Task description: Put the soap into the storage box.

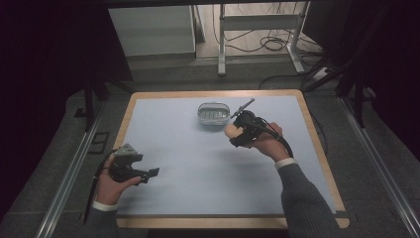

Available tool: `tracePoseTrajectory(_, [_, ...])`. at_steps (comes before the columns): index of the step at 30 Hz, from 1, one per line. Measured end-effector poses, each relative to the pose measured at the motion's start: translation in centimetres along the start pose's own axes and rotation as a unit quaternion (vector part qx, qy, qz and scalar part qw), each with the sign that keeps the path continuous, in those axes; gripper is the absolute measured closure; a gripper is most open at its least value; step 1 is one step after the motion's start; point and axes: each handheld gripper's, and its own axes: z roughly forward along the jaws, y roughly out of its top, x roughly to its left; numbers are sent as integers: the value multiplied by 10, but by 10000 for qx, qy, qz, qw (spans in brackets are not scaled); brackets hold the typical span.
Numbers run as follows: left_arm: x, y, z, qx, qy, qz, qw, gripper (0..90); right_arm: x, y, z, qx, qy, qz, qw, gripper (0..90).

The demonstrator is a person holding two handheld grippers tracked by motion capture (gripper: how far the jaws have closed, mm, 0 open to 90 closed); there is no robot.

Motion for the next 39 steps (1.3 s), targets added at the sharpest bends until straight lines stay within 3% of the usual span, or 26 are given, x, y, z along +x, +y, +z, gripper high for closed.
tracePoseTrajectory(22, [0,0,0,-11,-1,-5,10000,81,-17,21,1,-62,-11,44,10000,326])
tracePoseTrajectory(39, [1,0,1,4,-11,-4,10000,81,-32,34,11,-29,-81,-11,10000,326])
